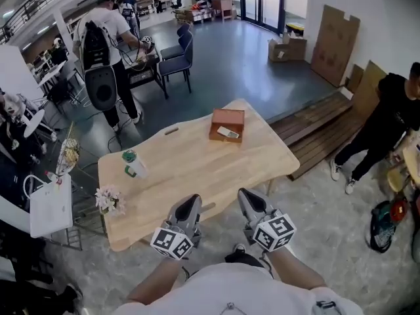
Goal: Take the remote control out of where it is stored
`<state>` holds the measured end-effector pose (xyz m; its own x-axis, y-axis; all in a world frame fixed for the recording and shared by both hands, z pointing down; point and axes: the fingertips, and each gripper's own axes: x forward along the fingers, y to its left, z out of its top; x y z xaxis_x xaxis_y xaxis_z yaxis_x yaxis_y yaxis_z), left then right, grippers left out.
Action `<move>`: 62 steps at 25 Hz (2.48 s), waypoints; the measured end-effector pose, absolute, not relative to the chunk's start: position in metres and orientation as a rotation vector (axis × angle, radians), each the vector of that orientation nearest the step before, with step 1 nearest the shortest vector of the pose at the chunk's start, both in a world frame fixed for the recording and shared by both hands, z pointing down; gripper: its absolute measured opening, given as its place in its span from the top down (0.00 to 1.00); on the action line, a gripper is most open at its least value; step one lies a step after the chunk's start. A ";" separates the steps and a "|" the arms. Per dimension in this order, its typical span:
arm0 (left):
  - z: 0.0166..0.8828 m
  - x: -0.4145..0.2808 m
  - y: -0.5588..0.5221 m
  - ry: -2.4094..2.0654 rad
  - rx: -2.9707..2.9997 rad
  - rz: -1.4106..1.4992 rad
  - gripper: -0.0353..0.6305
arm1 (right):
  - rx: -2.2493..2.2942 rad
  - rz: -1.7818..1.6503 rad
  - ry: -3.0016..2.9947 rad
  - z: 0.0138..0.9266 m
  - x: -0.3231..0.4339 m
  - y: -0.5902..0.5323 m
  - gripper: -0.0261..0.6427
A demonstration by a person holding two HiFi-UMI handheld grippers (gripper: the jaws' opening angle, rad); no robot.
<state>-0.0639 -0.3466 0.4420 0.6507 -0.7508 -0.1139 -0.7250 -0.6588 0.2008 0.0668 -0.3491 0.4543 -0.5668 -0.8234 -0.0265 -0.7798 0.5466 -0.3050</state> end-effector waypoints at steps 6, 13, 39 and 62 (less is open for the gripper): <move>0.443 -0.036 -0.389 -1.318 2.704 -0.276 0.95 | -1.287 -0.411 2.653 0.455 0.097 -0.397 0.92; 0.447 -0.013 -0.420 -1.367 2.688 -0.263 0.95 | -1.264 -0.430 2.667 0.465 0.125 -0.437 0.92; 0.470 0.039 -0.682 -1.273 2.685 -0.311 0.95 | -1.327 -0.480 2.749 0.493 0.158 -0.684 0.92; 0.521 -0.023 -0.782 -1.480 2.469 -0.355 0.95 | -1.206 -0.622 3.012 0.567 0.104 -0.851 0.92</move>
